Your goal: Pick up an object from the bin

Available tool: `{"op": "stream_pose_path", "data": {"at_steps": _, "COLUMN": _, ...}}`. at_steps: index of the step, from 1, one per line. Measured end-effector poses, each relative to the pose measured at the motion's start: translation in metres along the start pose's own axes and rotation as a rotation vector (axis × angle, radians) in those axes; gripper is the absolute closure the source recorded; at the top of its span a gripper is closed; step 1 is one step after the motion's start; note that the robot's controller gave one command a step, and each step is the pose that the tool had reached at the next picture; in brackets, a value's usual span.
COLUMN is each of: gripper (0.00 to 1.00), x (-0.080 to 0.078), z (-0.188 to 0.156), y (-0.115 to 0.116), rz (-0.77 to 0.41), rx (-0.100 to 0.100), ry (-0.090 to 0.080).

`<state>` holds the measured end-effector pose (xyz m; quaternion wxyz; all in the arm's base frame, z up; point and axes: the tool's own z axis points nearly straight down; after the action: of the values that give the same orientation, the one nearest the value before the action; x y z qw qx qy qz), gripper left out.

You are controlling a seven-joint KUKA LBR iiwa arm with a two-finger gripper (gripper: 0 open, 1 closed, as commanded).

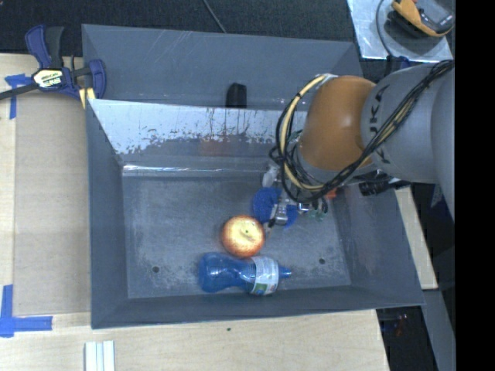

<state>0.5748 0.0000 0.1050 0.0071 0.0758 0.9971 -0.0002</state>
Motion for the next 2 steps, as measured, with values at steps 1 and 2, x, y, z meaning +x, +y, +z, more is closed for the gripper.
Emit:
{"op": "stream_pose_path", "data": {"at_steps": 1, "gripper": 0.0, "x": -0.019, "z": 0.025, "y": -0.027, "rz": 0.121, "rx": 0.003, "ry": -0.012}}
{"op": "stream_pose_path", "data": {"at_steps": 2, "gripper": 1.0, "x": -0.004, "z": 0.034, "y": 0.011, "rz": 0.36, "rx": -0.002, "ry": 0.0}}
